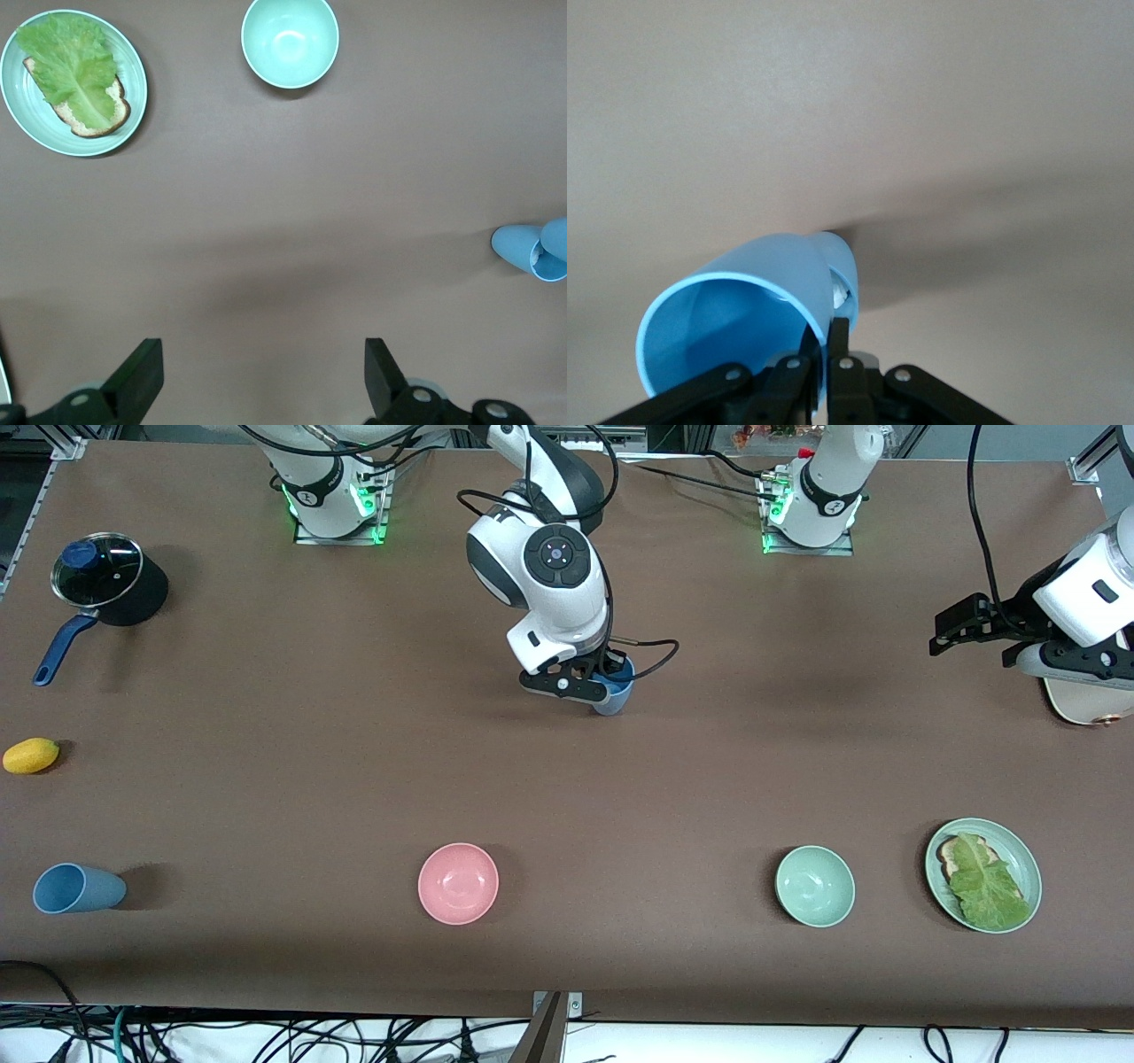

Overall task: Stack blue cups with both arms
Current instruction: 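Lower the blue cup into the tissue cup and open the right gripper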

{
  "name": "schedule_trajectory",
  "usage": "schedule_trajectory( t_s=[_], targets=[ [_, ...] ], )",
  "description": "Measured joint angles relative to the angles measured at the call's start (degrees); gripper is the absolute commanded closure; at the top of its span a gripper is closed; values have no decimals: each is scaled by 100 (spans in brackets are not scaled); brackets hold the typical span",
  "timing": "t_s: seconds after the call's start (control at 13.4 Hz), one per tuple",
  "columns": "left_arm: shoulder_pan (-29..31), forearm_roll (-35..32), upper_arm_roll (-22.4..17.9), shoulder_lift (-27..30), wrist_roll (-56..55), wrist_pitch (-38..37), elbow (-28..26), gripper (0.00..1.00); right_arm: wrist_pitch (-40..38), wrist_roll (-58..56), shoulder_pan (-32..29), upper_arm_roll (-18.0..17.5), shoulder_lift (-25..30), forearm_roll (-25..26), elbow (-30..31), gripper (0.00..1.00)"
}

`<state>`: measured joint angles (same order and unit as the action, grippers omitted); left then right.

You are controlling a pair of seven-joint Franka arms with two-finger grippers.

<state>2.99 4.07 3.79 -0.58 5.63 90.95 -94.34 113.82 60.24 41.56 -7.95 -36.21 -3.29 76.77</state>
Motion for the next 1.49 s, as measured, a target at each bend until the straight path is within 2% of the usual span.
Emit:
schedule_trajectory(
  t_s=[0.22,1.49],
  targets=[
    [8,0,-1,-2,0,0,8,0,-163,1,2,1,0,-162,-33,100],
    [153,0,-4,-26,-3,0,14,0,-286,244,89,1,-36,-219,-39,100]
  ],
)
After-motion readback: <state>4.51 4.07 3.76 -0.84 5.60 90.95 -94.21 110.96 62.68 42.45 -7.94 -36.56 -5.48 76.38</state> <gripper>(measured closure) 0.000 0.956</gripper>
